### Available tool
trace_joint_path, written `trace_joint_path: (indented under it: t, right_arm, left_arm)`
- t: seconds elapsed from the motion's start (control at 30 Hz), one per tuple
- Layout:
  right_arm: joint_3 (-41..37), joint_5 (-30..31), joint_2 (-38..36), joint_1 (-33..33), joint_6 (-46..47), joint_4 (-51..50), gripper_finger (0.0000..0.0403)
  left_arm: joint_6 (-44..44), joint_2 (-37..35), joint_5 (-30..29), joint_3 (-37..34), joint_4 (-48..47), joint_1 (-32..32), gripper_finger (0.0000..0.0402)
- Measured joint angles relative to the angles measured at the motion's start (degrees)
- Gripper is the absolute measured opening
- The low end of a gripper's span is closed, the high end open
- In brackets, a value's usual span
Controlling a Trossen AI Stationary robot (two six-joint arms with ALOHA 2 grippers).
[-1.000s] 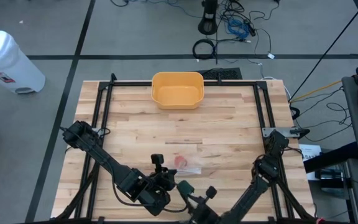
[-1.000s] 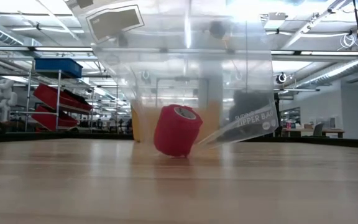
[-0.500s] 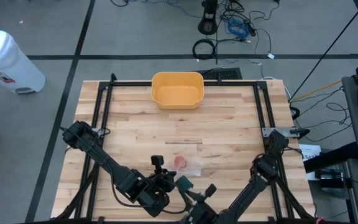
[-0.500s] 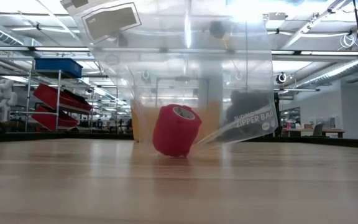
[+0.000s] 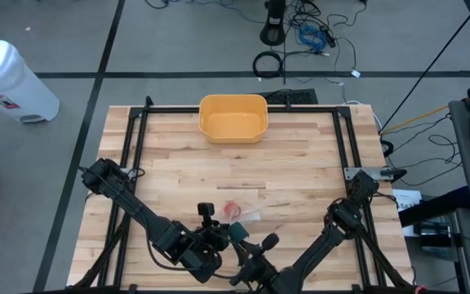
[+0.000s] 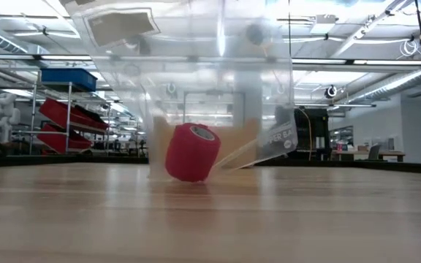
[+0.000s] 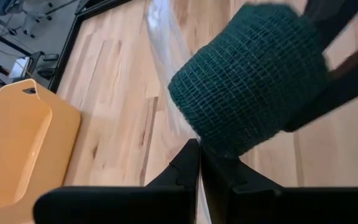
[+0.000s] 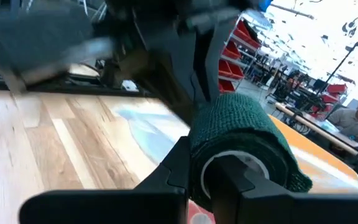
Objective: Roll bandage
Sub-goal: Put the rolled green bandage into the transparent zip bag
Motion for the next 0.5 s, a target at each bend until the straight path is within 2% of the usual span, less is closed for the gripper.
trace_joint_path:
  t: [0.33, 0.5]
  right_arm:
    - [0.02, -5.26, 0.03, -1.12, 0.41, -0.78, 0.0027]
    - [0.00, -5.99, 0.09, -1.28, 1.33, -0.76, 0.0027]
  left_arm:
    - [-2.99, -3.51, -0.04, 0.18, 0.60, -1.95, 0.0017]
    - [-2.83, -3.53, -0.09, 0.22, 0.39, -3.23, 0.0017]
